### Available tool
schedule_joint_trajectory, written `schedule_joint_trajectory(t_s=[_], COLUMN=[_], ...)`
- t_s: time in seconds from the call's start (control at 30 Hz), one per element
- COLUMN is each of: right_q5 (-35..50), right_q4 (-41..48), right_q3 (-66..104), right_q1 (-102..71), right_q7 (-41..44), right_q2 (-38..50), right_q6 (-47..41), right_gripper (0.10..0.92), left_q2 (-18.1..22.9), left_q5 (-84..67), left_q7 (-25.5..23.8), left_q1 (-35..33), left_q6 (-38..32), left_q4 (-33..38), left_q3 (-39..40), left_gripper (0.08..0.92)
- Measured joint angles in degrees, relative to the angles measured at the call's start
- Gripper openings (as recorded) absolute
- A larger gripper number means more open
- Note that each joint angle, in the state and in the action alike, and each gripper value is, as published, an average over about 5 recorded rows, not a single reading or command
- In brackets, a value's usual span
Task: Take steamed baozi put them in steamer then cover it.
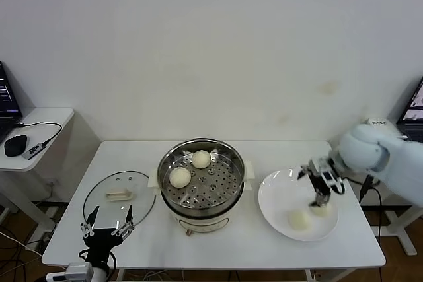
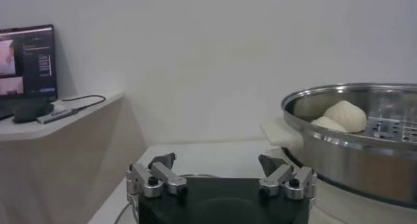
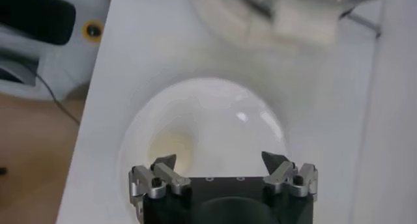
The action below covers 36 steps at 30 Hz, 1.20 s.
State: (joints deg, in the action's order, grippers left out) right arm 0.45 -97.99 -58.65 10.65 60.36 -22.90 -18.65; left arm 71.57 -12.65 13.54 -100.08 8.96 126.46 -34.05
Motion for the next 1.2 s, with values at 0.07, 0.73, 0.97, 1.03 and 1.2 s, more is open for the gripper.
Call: schedule_joint_trajectory(t_s=[0.07,0.73,0.97,1.03,1.2], right_q5=[-1.45,-6.55,-6.63,-6.69,-6.72], right_q4=[0.49,7.45,9.38,9.74,10.34], right_q3=[2.33,11.8,12.51,12.52,12.64], right_q1=[-3.58,-19.49,-20.8,-20.91,-21.09], right_q7=[-0.46,-4.64,-5.3,-5.28,-5.04], right_q2=[0.2,-4.92,-7.47,-8.05,-8.77], right_q6=[0.1,-0.24,-0.72,-0.96,-1.52], right_gripper=[0.823,0.823,0.823,0.82,0.746], left_q2=[-0.09,-0.06,-0.02,0.04,0.27], left_q5=[-0.03,-0.21,-0.21,-0.21,-0.21], left_q7=[0.0,-0.02,-0.02,-0.01,-0.01], left_q1=[0.02,-0.03,0.0,-0.03,0.06], left_q6=[0.0,0.02,0.02,0.01,0.01], left_q4=[-0.17,-0.72,-1.03,-1.06,-1.09], left_q3=[-0.2,-1.56,-1.85,-1.92,-1.92], left_gripper=[0.823,0.823,0.823,0.823,0.823])
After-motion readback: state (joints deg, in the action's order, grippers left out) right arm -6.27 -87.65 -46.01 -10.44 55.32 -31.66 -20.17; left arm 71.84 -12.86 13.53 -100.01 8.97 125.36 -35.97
